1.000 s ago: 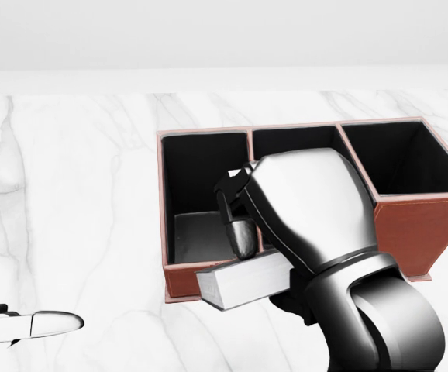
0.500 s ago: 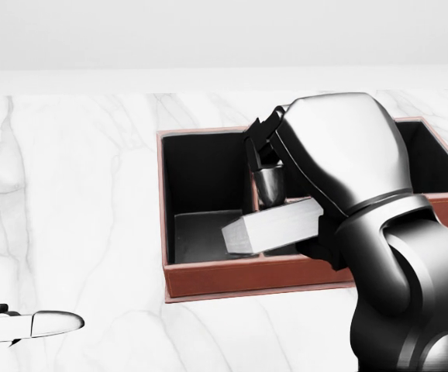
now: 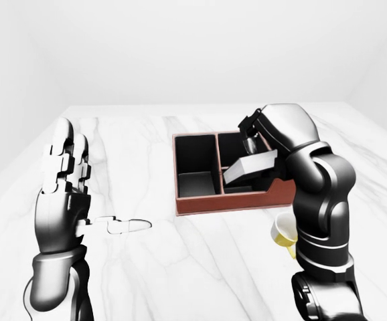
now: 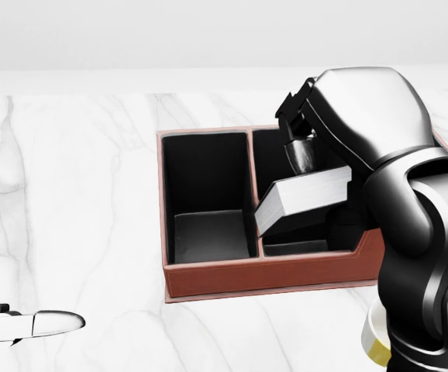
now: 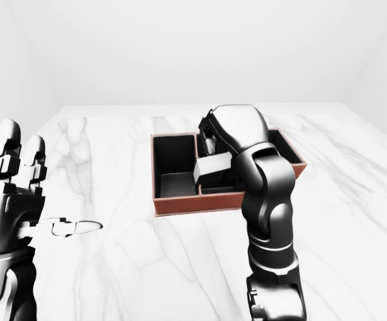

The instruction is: Pick up the book and place it in the caddy.

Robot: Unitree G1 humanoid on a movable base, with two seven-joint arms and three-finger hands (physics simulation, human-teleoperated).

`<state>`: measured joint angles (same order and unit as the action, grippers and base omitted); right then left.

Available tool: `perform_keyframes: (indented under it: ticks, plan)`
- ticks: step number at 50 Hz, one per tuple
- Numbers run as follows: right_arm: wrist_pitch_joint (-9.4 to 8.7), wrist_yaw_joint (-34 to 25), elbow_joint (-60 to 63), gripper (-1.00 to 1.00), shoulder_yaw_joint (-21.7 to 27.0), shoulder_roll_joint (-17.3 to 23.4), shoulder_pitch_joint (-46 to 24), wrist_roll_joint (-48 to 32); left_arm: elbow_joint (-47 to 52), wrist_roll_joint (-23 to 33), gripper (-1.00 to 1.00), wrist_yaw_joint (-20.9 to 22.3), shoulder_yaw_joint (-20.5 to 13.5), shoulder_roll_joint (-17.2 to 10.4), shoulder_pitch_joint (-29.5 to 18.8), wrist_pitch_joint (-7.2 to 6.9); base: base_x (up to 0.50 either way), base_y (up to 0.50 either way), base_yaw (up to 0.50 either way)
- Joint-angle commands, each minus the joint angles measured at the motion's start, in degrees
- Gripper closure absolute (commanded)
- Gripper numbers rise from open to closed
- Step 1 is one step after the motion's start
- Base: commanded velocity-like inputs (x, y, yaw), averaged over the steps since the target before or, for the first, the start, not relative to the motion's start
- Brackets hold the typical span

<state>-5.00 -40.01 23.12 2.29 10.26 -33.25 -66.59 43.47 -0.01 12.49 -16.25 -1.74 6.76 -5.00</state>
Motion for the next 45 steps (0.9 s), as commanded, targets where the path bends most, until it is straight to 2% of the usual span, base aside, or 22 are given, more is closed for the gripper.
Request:
perform_keyframes:
  ticks: [1, 27, 45]
  plan:
    - [0.00, 0.0, -5.2, 1.00, 1.7, 2.6, -1.8, 1.5, 0.1, 0.1, -1.00, 0.0, 0.1, 0.0, -0.1, 0.00, 0.00, 0.00, 0.00]
    - [0.00, 0.0, -18.6, 1.00, 0.4, 2.2, -5.4, 3.7, 0.0, 0.2, -1.00, -0.1, 0.4, 0.0, -0.1, 0.00, 0.00, 0.00, 0.00]
    - [0.00, 1.2, -24.0, 1.00, 1.1, 4.4, -9.4, 4.7, -0.3, 0.3, -1.00, 0.0, 0.3, 0.0, 0.0, 0.00, 0.00, 0.00, 0.00]
